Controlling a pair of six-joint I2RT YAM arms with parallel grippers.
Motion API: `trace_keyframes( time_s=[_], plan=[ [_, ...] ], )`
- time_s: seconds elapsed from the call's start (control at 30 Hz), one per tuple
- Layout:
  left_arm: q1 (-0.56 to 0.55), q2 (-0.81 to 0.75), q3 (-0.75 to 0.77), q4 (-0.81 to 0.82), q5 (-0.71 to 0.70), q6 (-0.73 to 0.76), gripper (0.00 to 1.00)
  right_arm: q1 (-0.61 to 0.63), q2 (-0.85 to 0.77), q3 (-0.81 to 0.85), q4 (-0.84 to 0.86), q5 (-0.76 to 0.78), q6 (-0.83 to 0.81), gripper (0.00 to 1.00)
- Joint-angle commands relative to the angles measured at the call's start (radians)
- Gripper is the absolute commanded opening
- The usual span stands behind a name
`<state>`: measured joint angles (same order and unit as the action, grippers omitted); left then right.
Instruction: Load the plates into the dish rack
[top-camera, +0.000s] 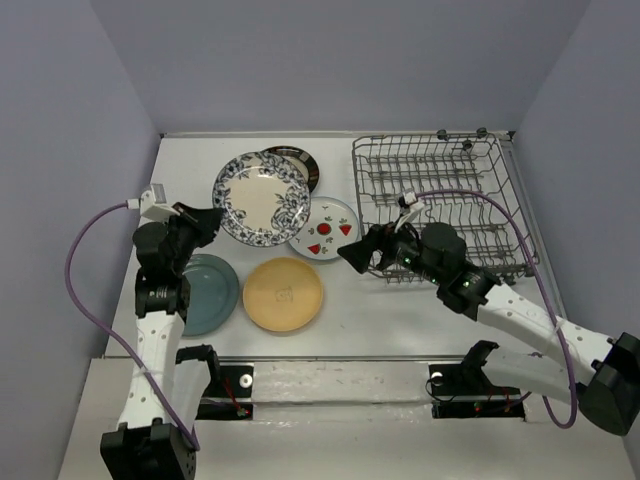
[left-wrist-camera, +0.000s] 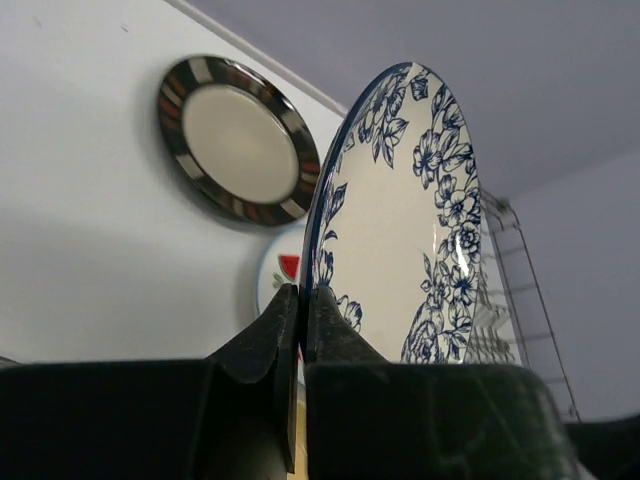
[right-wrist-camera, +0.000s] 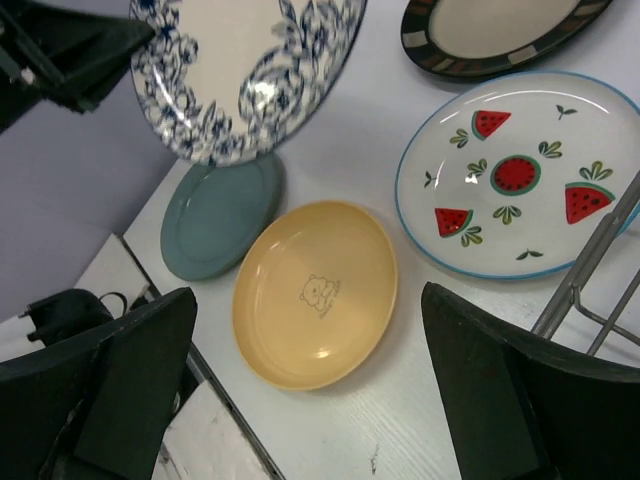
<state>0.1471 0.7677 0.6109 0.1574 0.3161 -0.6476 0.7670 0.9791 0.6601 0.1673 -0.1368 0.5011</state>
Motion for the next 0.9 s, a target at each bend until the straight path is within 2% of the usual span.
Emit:
trace_keyframes(
  time_s=[0.0,0.17,0.5,0.67,0.87],
  plan=[
    [-0.053,-0.102,-0.066,0.172,0.202,-0.064,0.06,-0.011,0.039,0.126,-0.011,0.072,0.036,1.0],
    [-0.081,-0.189,-0.117,0.209,0.304,-0.078,0.05,-0.08,0.087,0.187,-0.04,0.066,0.02,1.0],
    [-0.087,-0.179,-0.181,0.355,0.526,-0.099,0.05,-0.113,0.262,0.246,-0.038,-0.202,-0.001,1.0],
    [-0.096,-0.16,-0.172,0.375,0.567,-0.086,0.06,-0.113,0.305,0.242,0.075,-0.386,0.027,0.96],
    [-0.103,-0.16,-0.143,0.375,0.6,-0.075,0.06,-0.152,0.371,0.214,0.225,-0.538,0.148,0.31]
  ],
)
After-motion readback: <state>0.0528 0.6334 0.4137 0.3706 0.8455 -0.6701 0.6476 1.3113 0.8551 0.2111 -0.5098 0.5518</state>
